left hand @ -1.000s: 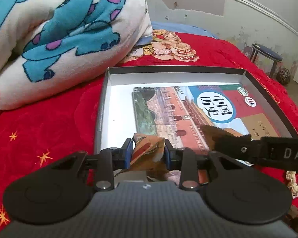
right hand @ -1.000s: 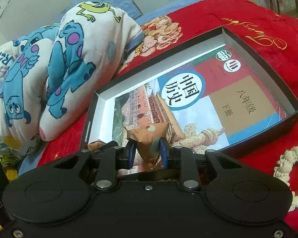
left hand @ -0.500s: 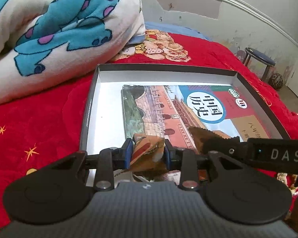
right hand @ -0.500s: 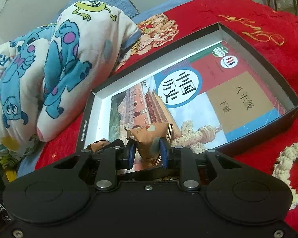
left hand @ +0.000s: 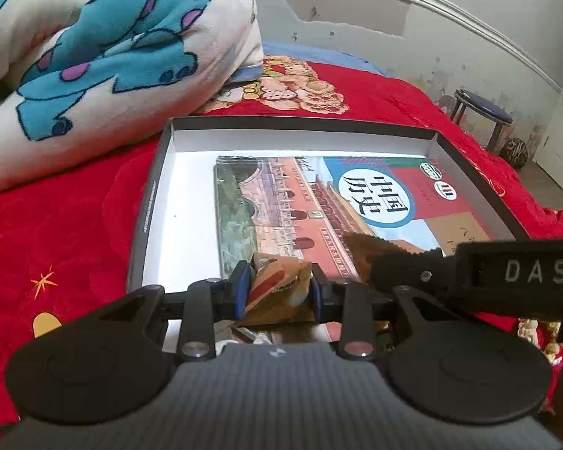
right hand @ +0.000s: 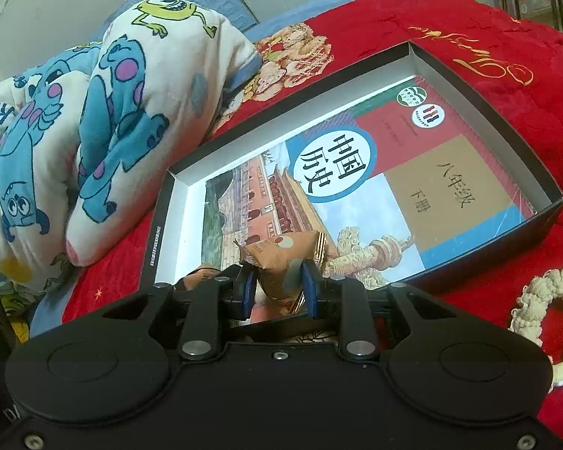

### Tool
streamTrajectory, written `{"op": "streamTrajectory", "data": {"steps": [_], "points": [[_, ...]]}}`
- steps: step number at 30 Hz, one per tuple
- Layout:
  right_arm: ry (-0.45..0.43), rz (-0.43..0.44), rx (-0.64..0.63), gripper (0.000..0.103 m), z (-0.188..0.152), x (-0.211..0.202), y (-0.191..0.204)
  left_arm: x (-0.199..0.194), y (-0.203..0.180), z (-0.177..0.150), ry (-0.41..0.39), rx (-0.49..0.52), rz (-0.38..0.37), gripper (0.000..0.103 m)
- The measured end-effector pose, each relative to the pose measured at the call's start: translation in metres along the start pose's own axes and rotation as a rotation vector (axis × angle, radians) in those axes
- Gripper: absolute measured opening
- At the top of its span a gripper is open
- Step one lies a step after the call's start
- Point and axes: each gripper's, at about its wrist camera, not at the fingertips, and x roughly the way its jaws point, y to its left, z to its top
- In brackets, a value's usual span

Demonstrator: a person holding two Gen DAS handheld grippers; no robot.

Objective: Organize objects
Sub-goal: 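Lower the snack into the box and open the right gripper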

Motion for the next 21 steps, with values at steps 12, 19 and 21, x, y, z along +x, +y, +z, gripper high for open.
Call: {"op": "streamTrajectory", "data": {"steps": [12,19,21], "points": [[0.010,0.009,0.014,0.026,0.001,0.000,-0.002,0.001,0.006,0.002,0.006,-0.042,-0.027,0.054],[0.037,0.062,0.091,0.026,0.005,0.001,-0.012,0.001,0.010,0.004,0.017,-0.087,-0.050,0.068],[0.041,0.065,0.091,0.028,0.006,-0.001,-0.013,-0.001,0.010,0.007,0.023,-0.089,-0.052,0.074]]}}
